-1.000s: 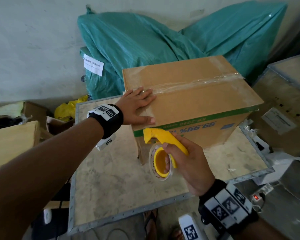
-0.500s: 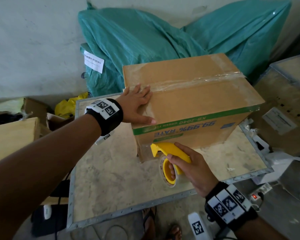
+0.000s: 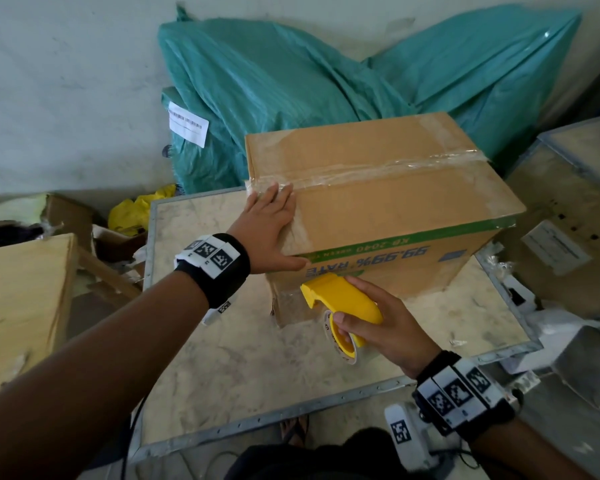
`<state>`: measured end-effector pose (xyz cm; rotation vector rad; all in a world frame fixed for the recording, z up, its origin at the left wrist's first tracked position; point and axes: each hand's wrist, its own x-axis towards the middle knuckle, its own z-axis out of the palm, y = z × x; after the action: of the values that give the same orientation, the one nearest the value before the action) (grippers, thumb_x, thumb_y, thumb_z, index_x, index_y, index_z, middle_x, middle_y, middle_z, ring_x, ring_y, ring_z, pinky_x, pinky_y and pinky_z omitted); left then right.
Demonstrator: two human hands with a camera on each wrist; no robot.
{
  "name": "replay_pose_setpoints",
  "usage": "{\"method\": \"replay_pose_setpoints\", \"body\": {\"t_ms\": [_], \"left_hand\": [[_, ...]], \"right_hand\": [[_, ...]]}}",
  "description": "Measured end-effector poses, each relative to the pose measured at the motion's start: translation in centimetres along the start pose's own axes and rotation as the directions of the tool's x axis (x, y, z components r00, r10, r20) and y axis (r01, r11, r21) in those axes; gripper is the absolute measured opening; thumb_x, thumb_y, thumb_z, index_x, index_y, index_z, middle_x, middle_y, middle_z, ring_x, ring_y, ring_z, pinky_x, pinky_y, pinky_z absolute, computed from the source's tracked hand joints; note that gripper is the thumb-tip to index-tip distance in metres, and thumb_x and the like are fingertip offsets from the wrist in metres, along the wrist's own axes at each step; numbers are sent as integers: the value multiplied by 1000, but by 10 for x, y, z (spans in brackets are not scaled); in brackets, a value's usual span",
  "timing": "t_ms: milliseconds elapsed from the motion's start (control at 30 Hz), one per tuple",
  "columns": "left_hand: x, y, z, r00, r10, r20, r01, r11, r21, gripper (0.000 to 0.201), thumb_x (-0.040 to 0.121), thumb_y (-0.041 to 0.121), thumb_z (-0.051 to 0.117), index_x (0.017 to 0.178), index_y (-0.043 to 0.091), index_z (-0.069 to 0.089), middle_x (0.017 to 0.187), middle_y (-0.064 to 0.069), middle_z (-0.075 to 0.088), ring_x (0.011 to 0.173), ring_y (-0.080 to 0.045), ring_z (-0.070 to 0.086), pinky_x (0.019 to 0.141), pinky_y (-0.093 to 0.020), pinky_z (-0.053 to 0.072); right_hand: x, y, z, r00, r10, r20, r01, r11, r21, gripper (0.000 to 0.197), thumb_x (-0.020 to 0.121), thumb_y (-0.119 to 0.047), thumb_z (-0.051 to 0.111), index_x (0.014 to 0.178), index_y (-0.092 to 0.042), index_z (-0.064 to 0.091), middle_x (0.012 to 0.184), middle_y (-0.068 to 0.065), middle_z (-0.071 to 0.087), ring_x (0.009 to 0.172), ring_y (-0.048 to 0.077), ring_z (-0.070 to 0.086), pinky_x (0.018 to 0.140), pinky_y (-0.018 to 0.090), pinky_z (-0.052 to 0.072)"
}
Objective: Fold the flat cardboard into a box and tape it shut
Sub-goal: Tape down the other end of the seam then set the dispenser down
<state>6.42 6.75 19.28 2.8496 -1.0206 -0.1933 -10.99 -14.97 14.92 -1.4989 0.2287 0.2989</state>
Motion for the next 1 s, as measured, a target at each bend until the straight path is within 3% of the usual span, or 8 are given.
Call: {"method": "replay_pose_setpoints", "body": {"t_ms": [100, 267, 400, 500, 700, 833, 933, 1000], "left_hand": [[0, -1, 1, 1000, -2, -13, 2, 1000, -27, 128, 59, 83, 48, 154, 12, 2, 163, -6, -5, 150, -26, -7, 119, -48, -7], [0, 0, 3, 999, -27, -26, 25, 996, -80, 133, 55, 88, 50, 155, 14, 3, 163, -3, -5, 150, -24, -8, 120, -50, -7], [-3, 2, 7, 993, -57, -99, 37, 980, -194, 129, 54, 87, 54, 155, 17, 13, 164, 2, 4, 150, -20, -5, 119, -47, -8], [-4, 4, 6, 990, -72, -121, 44, 974, -224, 125, 54, 83, 58, 154, 19, 17, 163, 4, 9, 150, -18, -1, 120, -49, -5], [-16, 14, 2, 975, -190, -118, 143, 933, -329, 126, 47, 92, 51, 150, 22, 31, 157, 14, 17, 147, -11, 7, 120, -54, 13], [-36, 48, -3, 926, -333, -175, 238, 879, -413, 113, 53, 91, 52, 142, 21, 46, 158, 1, 26, 149, -23, 11, 116, -63, 15], [-62, 98, 5, 836, -335, -436, 88, 864, -496, 71, 76, 53, 69, 130, 7, 59, 150, -11, 43, 146, -27, 28, 115, -55, 27], [-84, 138, 17, 794, -361, -490, 36, 832, -554, 50, 82, 34, 69, 121, 3, 64, 134, -10, 59, 133, -19, 50, 109, -39, 42]], "right_hand": [[5, 8, -6, 997, 10, 77, -6, 999, -45, 74, 81, -23, 77, 147, -25, 43, 119, 14, 69, 90, 24, 74, 79, 31, 56], [17, 20, -28, 973, 47, 227, 7, 973, -232, 77, 87, -44, 70, 152, -30, 33, 140, 9, 57, 106, 29, 71, 90, 42, 56], [28, 21, -51, 931, 98, 350, 107, 847, -521, 89, 80, -68, 62, 153, -42, 19, 159, -14, 27, 130, 18, 53, 107, 42, 46], [38, 26, -72, 903, 187, 387, 147, 712, -686, 103, 82, -66, 59, 159, -30, 0, 164, -12, 14, 148, 20, 30, 113, 38, 36], [53, 37, -114, 894, 205, 397, 215, 582, -784, 103, 83, -54, 71, 159, -21, 10, 162, 5, 31, 142, 26, 39, 106, 35, 41], [67, 50, -141, 885, 170, 433, 270, 570, -776, 97, 83, -44, 76, 158, -28, 16, 158, 4, 39, 138, 24, 45, 100, 30, 42], [74, 61, -155, 866, 178, 466, 283, 594, -753, 101, 80, -43, 79, 157, -33, 15, 159, 2, 38, 138, 23, 46, 101, 33, 45], [78, 69, -160, 858, 208, 470, 268, 599, -755, 103, 79, -44, 80, 155, -40, 11, 158, 1, 38, 135, 24, 47, 101, 35, 46]]}}
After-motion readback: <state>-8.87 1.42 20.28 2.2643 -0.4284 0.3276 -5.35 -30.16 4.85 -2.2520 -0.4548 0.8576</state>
